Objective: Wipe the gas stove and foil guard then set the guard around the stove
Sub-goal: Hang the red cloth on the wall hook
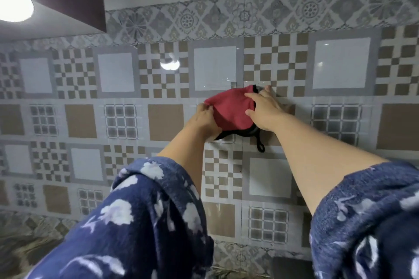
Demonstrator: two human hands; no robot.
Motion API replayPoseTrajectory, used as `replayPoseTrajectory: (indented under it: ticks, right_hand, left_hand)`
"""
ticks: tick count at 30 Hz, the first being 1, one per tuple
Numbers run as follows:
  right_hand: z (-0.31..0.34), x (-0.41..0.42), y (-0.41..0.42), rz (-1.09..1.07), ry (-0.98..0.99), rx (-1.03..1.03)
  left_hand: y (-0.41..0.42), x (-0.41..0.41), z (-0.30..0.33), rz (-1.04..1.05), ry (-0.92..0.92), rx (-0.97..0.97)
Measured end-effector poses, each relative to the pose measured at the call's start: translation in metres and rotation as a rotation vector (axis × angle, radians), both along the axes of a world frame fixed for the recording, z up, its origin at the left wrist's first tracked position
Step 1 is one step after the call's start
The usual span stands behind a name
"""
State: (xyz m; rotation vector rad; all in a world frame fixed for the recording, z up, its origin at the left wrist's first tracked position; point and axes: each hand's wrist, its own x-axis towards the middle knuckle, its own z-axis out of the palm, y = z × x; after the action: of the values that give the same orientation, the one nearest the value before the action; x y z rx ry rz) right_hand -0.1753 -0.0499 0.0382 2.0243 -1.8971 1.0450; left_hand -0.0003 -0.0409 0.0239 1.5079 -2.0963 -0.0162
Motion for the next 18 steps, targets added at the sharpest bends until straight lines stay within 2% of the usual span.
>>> replayPoseTrajectory:
  ticks: [4, 7, 9, 11, 15, 18]
  right_hand:
    - [-0.002, 0.001, -0.002, -0.04, 0.066, -0.003]
    - [-0.008, 0.002, 0.003, -0.154, 0.227, 0.001]
    - [-0.017, 0.004, 0.007, -0.175, 0.259, -0.036]
    - [-0.026, 0.005, 0.008, -0.11, 0.184, -0.069]
    - [-0.042, 0.005, 0.027, 0.014, 0.005, 0.039]
    - [-0.052, 0.015, 0.063, 0.083, -0.049, 0.109]
  left_hand:
    - [0.014, -0.006, -0.004, -0.03, -0.015, -0.012]
    - [0.017, -0.01, -0.008, -0.034, 0.086, 0.008]
    - [0.018, -0.012, -0.016, -0.04, 0.137, 0.021]
    - [0.022, -0.014, -0.025, -0.048, 0.154, 0.026]
    - [0.038, -0.002, -0.038, -0.027, 0.133, 0.049]
    - [0.065, 0.009, -0.043, 0.012, 0.074, 0.1]
